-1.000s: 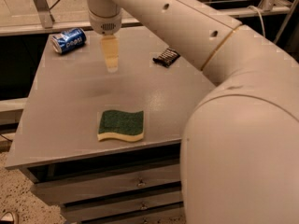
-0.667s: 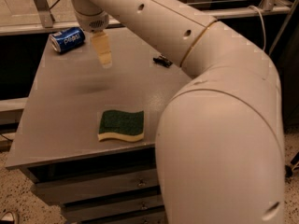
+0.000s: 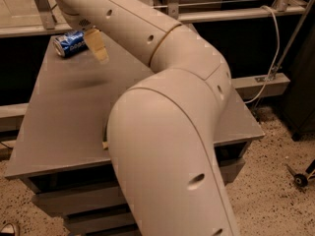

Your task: Place pepsi can upright

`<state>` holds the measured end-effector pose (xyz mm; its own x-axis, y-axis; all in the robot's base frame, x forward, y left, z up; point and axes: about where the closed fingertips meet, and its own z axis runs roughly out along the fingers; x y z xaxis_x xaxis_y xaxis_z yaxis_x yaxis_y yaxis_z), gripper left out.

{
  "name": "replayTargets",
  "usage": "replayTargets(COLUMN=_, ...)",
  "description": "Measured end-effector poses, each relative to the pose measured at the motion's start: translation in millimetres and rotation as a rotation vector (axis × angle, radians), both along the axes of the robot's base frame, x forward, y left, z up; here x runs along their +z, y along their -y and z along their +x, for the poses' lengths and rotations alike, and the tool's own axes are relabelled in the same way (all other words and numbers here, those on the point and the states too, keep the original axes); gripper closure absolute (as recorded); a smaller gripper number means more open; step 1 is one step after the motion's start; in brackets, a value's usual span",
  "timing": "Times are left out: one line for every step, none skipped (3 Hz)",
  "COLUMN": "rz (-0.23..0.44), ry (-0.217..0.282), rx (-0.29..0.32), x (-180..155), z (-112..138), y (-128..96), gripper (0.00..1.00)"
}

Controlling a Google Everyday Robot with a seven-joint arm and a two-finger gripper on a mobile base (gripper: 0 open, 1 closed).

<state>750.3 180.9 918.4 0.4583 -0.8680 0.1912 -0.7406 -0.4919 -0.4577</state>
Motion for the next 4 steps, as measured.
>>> replayTargets(rz=-0.039, ry=0.017, rx=0.046, x=-8, z=18, y=-21, gripper=0.00)
replayTargets(rz=-0.107, ry=0.033, rx=0.088, x=-27, z=37, y=-41, gripper=0.00)
replayTargets(rz=-0.162, ry=0.045, rx=0.108, x=-38, z=48, y=-51, gripper=0.00)
replayTargets(rz=-0.253, ry=0.063, rx=0.120, x=-50, z=63, y=-59, gripper=0.00)
